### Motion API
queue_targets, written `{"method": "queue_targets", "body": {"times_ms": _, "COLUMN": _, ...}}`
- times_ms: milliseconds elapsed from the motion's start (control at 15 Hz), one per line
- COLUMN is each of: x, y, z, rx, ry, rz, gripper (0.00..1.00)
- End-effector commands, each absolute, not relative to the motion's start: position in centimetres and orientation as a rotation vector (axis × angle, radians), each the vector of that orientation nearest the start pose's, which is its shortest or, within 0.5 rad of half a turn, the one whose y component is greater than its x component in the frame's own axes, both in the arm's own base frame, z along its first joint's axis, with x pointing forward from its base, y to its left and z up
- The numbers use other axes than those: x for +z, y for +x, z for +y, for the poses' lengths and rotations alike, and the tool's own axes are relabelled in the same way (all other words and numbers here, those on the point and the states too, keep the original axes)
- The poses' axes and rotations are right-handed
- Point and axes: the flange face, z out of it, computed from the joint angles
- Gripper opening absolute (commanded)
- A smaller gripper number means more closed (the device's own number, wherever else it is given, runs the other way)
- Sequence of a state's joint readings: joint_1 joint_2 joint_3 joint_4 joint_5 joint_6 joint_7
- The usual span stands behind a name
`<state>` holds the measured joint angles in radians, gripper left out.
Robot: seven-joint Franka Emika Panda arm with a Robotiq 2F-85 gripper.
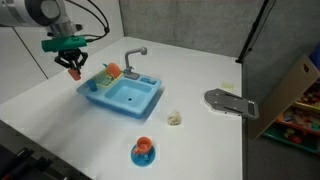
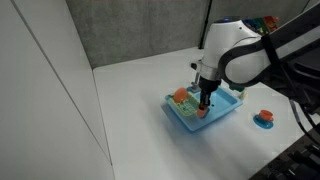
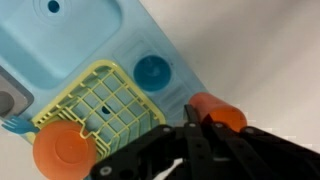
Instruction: Move the orange cup from the sink to beside the sink
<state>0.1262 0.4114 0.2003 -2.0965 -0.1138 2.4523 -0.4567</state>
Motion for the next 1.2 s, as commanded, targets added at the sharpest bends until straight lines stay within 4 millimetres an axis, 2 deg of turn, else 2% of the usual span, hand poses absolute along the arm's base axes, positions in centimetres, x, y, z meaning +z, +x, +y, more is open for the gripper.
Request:
{"method": "queue_targets", "body": {"times_ms": 0, "x": 21.8, "y": 55.5, "z": 19.2, "rx": 0.048, "ry": -2.809, "rz": -1.417, "gripper": 0.03}}
{"method": "queue_targets", "body": {"times_ms": 600, "x": 20.5, "y": 57.2, "z": 19.7, "rx": 0.052, "ry": -2.765, "rz": -1.560, "gripper": 0.03}}
{"method": "queue_targets", "body": {"times_ms": 1133, "x": 18.8, "y": 58.5, "z": 19.7, "rx": 0.076, "ry": -2.745, "rz": -1.582, "gripper": 0.03}}
